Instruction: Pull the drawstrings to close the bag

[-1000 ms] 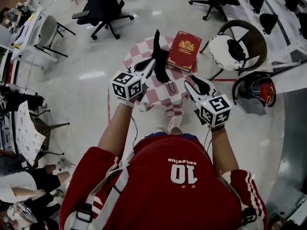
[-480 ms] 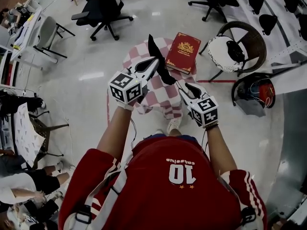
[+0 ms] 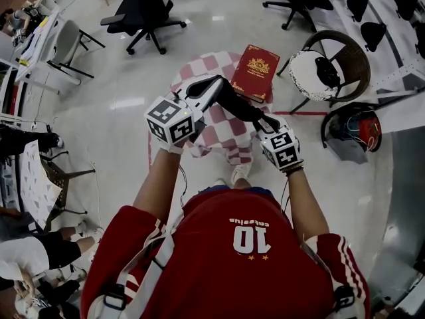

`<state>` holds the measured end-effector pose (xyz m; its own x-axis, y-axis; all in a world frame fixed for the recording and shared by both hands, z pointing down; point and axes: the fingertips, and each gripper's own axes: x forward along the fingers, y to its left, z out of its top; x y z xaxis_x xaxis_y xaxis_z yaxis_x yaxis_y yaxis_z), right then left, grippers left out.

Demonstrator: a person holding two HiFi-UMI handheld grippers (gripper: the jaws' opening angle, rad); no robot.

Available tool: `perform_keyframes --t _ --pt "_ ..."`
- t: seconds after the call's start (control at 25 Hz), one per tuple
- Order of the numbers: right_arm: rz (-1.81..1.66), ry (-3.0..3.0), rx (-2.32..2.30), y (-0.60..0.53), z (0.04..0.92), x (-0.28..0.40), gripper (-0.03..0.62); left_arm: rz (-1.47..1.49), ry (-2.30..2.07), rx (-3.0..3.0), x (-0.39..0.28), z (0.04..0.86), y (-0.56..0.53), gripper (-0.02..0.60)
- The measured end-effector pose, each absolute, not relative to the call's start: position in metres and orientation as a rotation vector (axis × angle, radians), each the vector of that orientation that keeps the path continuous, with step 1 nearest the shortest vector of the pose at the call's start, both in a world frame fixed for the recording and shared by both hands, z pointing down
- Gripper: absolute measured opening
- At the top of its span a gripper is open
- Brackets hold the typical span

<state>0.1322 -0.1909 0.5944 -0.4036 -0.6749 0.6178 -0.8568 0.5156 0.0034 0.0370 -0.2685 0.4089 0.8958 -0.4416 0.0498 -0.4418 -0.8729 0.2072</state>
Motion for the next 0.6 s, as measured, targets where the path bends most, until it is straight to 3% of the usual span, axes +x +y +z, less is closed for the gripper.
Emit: perform_keyframes --t 0.28,0.6 --pt "0.431 -2.189 1.325 -0.189 0.577 0.163 0.056 -0.009 -0.716 2.813 0.022 0.414 -0.273 0.009" --pt "0.441 -2.255 1.211 -0.177 0.570 0.153 0.054 -0.041 -0.745 2.799 0.017 0.411 -0.278 0.009"
